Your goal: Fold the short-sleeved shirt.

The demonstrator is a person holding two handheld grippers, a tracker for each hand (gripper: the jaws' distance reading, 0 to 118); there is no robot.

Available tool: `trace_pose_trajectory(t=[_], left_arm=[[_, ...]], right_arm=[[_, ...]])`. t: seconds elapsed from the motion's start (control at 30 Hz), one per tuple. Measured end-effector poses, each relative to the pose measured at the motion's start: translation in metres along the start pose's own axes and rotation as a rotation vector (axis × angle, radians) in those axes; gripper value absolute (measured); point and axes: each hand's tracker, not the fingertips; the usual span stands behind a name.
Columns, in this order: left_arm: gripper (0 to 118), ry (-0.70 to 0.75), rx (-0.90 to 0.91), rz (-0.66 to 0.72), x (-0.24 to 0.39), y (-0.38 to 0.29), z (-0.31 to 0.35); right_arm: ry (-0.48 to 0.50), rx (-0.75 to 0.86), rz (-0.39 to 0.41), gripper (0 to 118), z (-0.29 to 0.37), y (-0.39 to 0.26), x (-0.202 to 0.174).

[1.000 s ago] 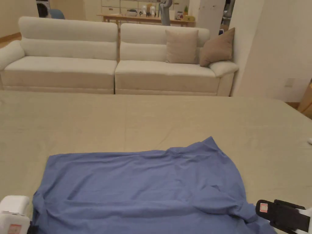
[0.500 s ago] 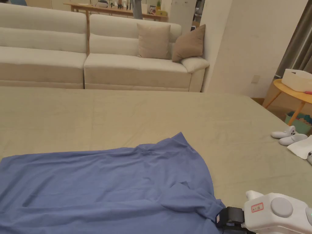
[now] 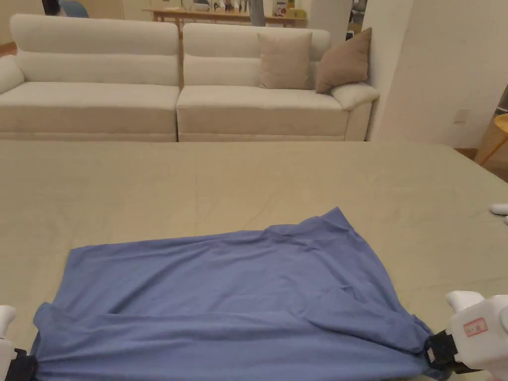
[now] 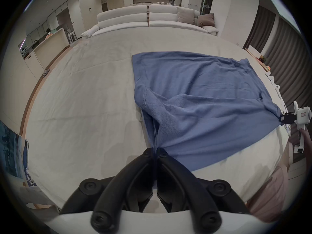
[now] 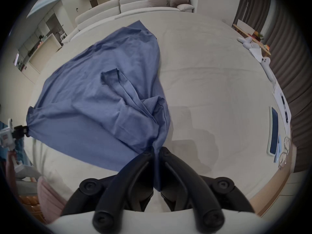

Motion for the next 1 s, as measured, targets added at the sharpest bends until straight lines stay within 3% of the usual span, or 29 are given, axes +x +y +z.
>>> trace_pose_trajectory(t=[0.2, 0.3, 0.4, 0.43, 0.47, 0.5, 0.53, 0.57, 0.63, 0.67, 0.7, 0.73, 0.83, 0.93, 1.0], left_arm=[[0, -0.053, -0.082, -0.056, -0.007, -0.039, 0.045], [0, -0.114, -0.148, -0.002, -0.016, -0.065, 0.058], [2, -0.138, -0.174, 0.030, -0.025, -0.085, 0.046], [7, -0.131, -0.177, 0.036, -0.026, -0.090, 0.038], [21, -0.123, -0.187, 0.048, -0.029, -0.095, 0.027], [56, -0.105, -0.205, 0.066, -0.033, -0.099, 0.017], [77, -0.102, -0.226, 0.084, -0.035, -0.102, 0.008], [88, -0.106, -0.246, 0.110, -0.041, -0.106, 0.001], [91, -0.109, -0.237, 0.146, -0.049, -0.109, 0.003], [91, -0.125, -0.219, 0.180, -0.049, -0.109, 0.007], [91, -0.136, -0.204, 0.200, -0.051, -0.107, 0.014], [91, -0.149, -0.184, 0.209, -0.052, -0.104, 0.021], [91, -0.178, -0.081, 0.230, -0.046, -0.088, 0.054], [91, -0.211, 0.127, 0.246, -0.027, -0.070, 0.103], [90, -0.199, 0.304, 0.247, -0.008, -0.066, 0.137]], right_arm=[[0.048, -0.054, 0.017, 6, 0.052, -0.053, -0.001], [0.104, -0.109, -0.020, 6, 0.062, -0.081, 0.004], [0.101, -0.125, -0.033, 6, 0.045, -0.092, 0.005], [0.090, -0.131, -0.036, 6, 0.035, -0.095, 0.004], [0.074, -0.135, -0.044, 6, 0.022, -0.094, 0.008], [0.063, -0.134, -0.046, 6, 0.013, -0.097, 0.007], [0.061, -0.133, -0.046, 10, 0.008, -0.098, 0.007], [0.059, -0.132, -0.046, 26, 0.006, -0.100, 0.006], [0.025, -0.117, -0.029, 101, 0.006, -0.100, 0.004], [0.000, -0.107, -0.017, 118, 0.010, -0.100, 0.001], [0.011, -0.108, -0.017, 111, 0.011, -0.099, 0.005], [0.062, -0.045, -0.015, 110, 0.019, -0.093, 0.009], [0.068, -0.026, -0.051, 110, 0.047, -0.087, -0.004], [0.155, 0.119, -0.056, 110, 0.088, -0.087, -0.036], [0.220, 0.329, -0.024, 106, 0.116, -0.088, -0.053]])
